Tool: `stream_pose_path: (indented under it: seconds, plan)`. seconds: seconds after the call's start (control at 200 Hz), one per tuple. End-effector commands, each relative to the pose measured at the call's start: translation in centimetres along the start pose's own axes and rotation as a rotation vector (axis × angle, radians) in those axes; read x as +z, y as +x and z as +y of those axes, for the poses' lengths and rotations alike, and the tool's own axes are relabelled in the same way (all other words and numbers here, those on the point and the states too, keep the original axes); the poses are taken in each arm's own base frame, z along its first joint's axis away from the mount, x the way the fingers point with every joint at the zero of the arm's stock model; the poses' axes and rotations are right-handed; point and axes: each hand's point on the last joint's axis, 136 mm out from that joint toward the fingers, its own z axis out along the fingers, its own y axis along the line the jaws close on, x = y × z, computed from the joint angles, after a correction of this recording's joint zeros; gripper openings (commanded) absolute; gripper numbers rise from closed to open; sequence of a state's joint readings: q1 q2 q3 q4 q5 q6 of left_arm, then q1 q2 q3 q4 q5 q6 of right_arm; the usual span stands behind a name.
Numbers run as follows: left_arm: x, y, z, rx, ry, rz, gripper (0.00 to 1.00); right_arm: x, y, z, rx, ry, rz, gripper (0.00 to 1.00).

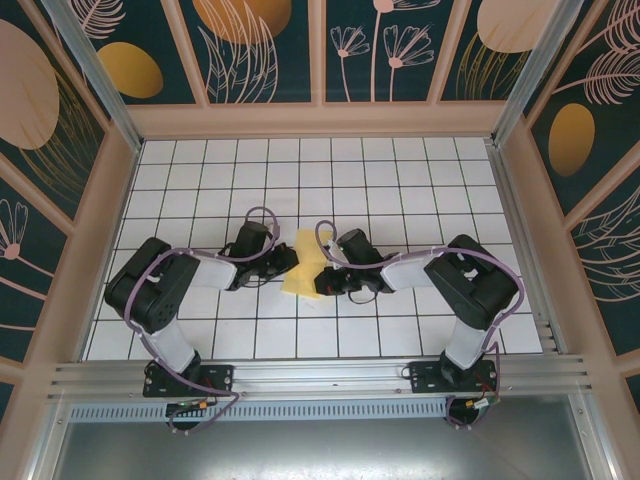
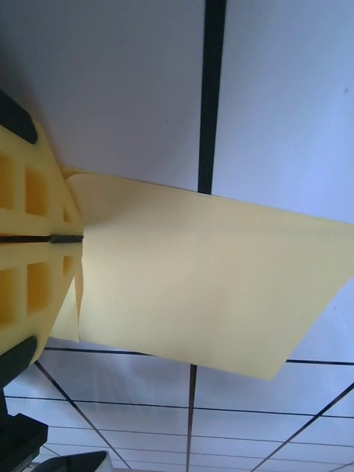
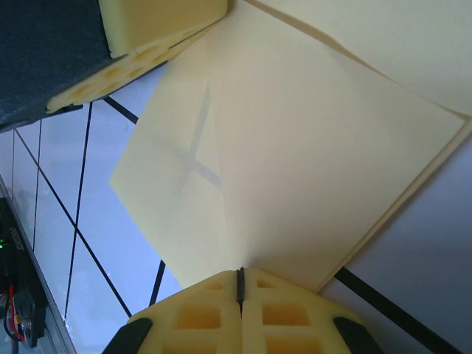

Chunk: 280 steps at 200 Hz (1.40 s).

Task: Fold a paper plane with a square sheet of paper (pick it up from the middle)
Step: Fold the triangle a second time at the center of the table.

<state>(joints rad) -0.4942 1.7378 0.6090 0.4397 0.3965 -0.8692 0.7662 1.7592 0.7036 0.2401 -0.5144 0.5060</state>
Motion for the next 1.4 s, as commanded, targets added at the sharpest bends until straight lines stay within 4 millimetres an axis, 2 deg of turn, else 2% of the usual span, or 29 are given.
stream_pose_path:
  seconds: [0.0, 0.315, 0.54, 0.646, 0.746, 0.761, 0.796, 0.906, 0.986, 1.076, 1.171, 1.396]
  plan:
    - [-0.1, -2.3, 5.2, 0.012, -0.211, -0.078, 0.10, -0.2, 8.0, -7.4, 0.165, 0.252, 0.220, 0.00]
    - [-0.7, -3.7, 5.9, 0.018, -0.248, -0.098, 0.10, -0.4, 7.8, -7.2, 0.166, 0.248, 0.204, 0.00]
    - [-0.9, -5.4, 4.6, 0.049, -0.246, -0.117, 0.11, -0.5, 6.8, -6.3, 0.155, 0.223, 0.179, 0.00]
    - [-1.3, -6.0, 3.5, 0.055, -0.222, -0.129, 0.14, -0.7, 4.8, -4.6, 0.129, 0.178, 0.133, 0.00]
    - [-1.8, -6.1, 2.4, 0.044, -0.188, -0.133, 0.21, -1.5, 1.5, -1.8, 0.095, 0.111, 0.045, 0.00]
    - [-2.4, -6.4, 1.6, 0.050, -0.168, -0.149, 0.22, -1.7, 1.0, -1.4, 0.091, 0.099, 0.032, 0.00]
    - [-2.9, -6.4, 1.1, 0.044, -0.155, -0.157, 0.24, -2.3, -0.4, -0.4, 0.082, 0.070, -0.006, 0.01]
    - [-4.0, -6.0, 0.0, 0.018, -0.117, -0.169, 0.35, -4.7, -4.0, 1.5, 0.069, 0.006, -0.124, 0.13]
    - [-4.5, -5.3, -0.7, -0.002, -0.088, -0.171, 0.43, -6.1, -5.6, 1.2, 0.074, -0.003, -0.181, 0.24]
    - [-4.8, -4.3, -1.4, -0.022, -0.061, -0.166, 0.51, -6.8, -6.5, 0.1, 0.068, 0.001, -0.204, 0.35]
    - [-4.6, -2.9, -2.0, -0.045, -0.040, -0.156, 0.57, -6.7, -7.0, -0.9, 0.059, -0.011, -0.192, 0.39]
    - [-4.2, -0.2, -3.9, -0.099, 0.061, -0.122, 0.62, -5.1, -7.2, -0.4, 0.002, -0.096, -0.114, 0.42]
